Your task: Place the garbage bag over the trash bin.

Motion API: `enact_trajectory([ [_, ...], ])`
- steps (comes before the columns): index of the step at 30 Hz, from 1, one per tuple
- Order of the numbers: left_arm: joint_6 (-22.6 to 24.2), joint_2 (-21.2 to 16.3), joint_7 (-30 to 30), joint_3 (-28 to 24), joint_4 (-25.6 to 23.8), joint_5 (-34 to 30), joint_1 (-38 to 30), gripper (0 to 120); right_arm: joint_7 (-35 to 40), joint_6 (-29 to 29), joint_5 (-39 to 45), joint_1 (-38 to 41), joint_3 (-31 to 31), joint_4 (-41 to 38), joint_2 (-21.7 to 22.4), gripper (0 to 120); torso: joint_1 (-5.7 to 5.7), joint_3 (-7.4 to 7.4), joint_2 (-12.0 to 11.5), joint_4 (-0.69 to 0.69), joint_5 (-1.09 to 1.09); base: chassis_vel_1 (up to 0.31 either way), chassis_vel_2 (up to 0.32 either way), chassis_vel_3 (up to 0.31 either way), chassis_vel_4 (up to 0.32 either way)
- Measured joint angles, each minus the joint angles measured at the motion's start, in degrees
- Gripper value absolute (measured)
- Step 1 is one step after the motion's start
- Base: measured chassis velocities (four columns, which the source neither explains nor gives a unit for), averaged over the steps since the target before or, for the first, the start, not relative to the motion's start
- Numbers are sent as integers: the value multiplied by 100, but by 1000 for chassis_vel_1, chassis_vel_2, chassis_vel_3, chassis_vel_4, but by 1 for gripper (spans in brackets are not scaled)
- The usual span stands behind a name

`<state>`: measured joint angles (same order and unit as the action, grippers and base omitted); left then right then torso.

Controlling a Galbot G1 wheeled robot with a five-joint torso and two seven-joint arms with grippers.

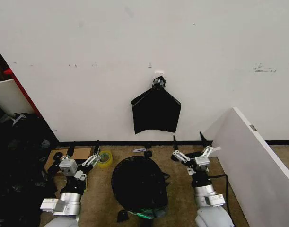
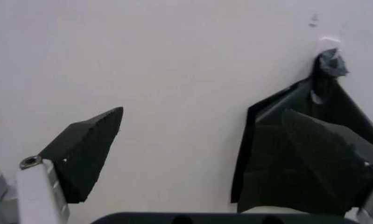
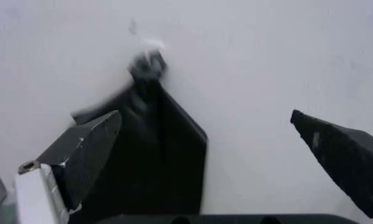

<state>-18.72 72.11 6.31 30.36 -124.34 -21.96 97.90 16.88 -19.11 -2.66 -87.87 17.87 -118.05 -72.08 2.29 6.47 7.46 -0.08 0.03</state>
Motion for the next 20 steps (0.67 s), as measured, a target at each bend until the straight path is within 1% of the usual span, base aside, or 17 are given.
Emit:
enact_trajectory([
  [1,59,1,65,-11,-15,-101,-11,100,-54,154,33,-47,106,-26,-18,100,0,0,0,1,-1,0,0,0,0],
  [5,145,-8,129,-37,-26,-181,-72,100,-153,439,58,-124,319,-93,-74,100,0,0,0,0,-1,0,0,0,0],
  [6,182,-25,151,-52,-34,-193,-107,100,-183,618,73,-182,458,-159,-129,100,0,0,0,-1,-2,0,0,0,0],
  [9,214,-45,172,-56,-60,-193,-118,100,-193,725,94,-232,547,-219,-177,100,0,0,0,-3,-2,0,0,0,0],
  [11,234,-62,186,-56,-92,-193,-112,100,-219,801,133,-296,616,-295,-225,100,0,0,0,1,-1,0,0,0,0],
  [12,256,-79,205,-47,-155,-193,-88,100,-257,855,194,-424,701,-420,-290,100,0,0,0,0,-1,0,0,0,0],
  [16,374,-114,273,-16,-249,-218,-139,100,-367,865,415,-615,878,-584,-431,100,0,-1,0,0,-2,0,0,0,0],
  [20,443,-134,284,21,-316,-280,-139,100,-557,667,473,-917,936,-749,-604,100,0,-1,0,0,-2,0,0,0,0],
])
